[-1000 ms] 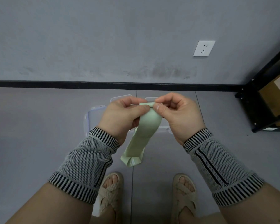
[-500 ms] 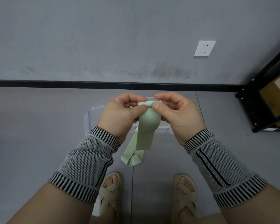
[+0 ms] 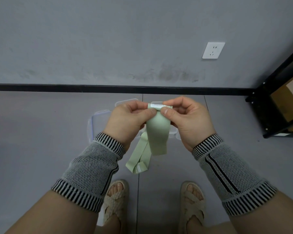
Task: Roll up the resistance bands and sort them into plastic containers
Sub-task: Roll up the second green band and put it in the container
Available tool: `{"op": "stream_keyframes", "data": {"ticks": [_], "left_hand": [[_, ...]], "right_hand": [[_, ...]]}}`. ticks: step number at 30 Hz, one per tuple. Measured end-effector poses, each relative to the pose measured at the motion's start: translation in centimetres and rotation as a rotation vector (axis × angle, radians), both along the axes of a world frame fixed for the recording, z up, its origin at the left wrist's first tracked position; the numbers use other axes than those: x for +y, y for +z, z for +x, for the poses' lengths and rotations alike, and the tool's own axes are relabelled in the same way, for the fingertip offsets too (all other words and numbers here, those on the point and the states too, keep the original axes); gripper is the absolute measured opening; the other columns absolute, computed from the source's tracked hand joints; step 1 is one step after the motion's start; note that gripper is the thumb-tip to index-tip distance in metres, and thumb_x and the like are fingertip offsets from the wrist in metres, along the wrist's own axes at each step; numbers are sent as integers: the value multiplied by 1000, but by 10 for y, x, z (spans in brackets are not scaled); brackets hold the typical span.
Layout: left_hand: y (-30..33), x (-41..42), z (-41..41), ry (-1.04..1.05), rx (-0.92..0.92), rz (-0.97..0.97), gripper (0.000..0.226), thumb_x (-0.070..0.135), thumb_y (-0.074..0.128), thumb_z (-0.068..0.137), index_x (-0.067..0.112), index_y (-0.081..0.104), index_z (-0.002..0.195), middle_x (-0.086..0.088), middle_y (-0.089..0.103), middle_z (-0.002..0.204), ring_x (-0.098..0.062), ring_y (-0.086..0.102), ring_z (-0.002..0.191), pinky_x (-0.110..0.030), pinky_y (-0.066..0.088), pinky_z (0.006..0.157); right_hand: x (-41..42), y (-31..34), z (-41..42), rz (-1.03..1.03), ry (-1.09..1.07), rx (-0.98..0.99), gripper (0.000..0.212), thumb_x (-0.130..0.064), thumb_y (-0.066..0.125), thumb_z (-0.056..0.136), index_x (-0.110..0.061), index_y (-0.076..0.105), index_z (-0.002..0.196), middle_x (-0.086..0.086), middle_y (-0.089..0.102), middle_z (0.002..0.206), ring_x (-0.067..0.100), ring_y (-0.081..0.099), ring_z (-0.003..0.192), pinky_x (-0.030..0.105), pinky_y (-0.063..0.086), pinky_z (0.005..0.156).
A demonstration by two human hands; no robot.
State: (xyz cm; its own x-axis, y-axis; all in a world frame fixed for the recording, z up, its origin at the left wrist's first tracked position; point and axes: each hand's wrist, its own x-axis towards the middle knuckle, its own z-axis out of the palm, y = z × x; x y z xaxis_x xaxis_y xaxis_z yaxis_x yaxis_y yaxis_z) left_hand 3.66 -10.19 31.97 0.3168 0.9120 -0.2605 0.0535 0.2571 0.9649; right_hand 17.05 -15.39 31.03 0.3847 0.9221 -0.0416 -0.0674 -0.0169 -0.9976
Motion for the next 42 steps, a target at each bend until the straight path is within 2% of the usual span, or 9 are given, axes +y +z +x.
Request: {"op": "stream_keyframes", "data": {"ticks": [6,10,16,22,26,31,35,38,42], "left_hand": [[-3,3,-5,7,84,141,11,10,63,87,14,71,94,-6,73,91,-15,66,85,-34,53,85],[-3,6,-11,-91,222,313,19,9,60,89,21,69,100,0,71,99,-11,66,92,-22,52,85],[-8,5,-10,-186,294,388,21,11,62,87,27,55,99,10,64,70,4,55,59,-11,44,63],[-14,6,-15,-218,538,409,14,41,60,85,28,54,85,10,59,56,0,50,54,-22,39,55],[-12,9,-18,-209,471,448,10,30,65,84,27,57,79,12,61,68,-5,56,63,-28,48,65],[-4,7,-14,-133,496,562,14,30,70,78,33,56,78,9,63,77,-9,61,71,-28,49,65],[-3,3,-10,-146,595,701,44,56,74,58,31,55,90,14,58,85,-4,55,77,-24,45,67],[-3,0,-9,-203,673,770,65,55,75,56,30,55,113,17,57,97,-2,52,86,-25,45,78],[-5,-1,-9,-205,681,851,57,48,79,62,25,60,112,11,64,105,-8,58,92,-33,51,81]], "right_hand": [[-1,-1,-4,-17,29,-89,18,1,72,78,-16,67,74,7,70,76,20,66,72,39,58,75],[0,0,-1,-120,117,6,14,-5,69,81,-14,67,71,7,68,70,14,62,63,30,54,65],[-2,-2,4,-261,211,-23,3,-8,71,80,-11,70,80,9,67,73,14,59,64,25,51,64],[-1,-3,0,-226,136,135,8,-2,63,85,-5,67,78,10,60,69,14,53,61,22,47,57],[-1,1,-1,-217,66,287,12,0,61,86,-6,64,76,6,59,66,14,50,58,19,46,52],[-1,2,-7,-215,29,246,11,-3,64,85,-10,63,76,5,62,71,13,55,62,21,44,53],[-2,0,-11,-210,0,195,13,-6,67,83,-15,62,74,3,62,71,13,57,65,23,44,58],[-3,-2,-14,-226,-15,192,15,-6,68,82,-15,61,72,1,60,68,12,55,62,24,43,59],[-3,-2,-14,-247,-18,183,17,-6,68,81,-16,60,70,0,61,67,10,55,59,23,41,59]]}}
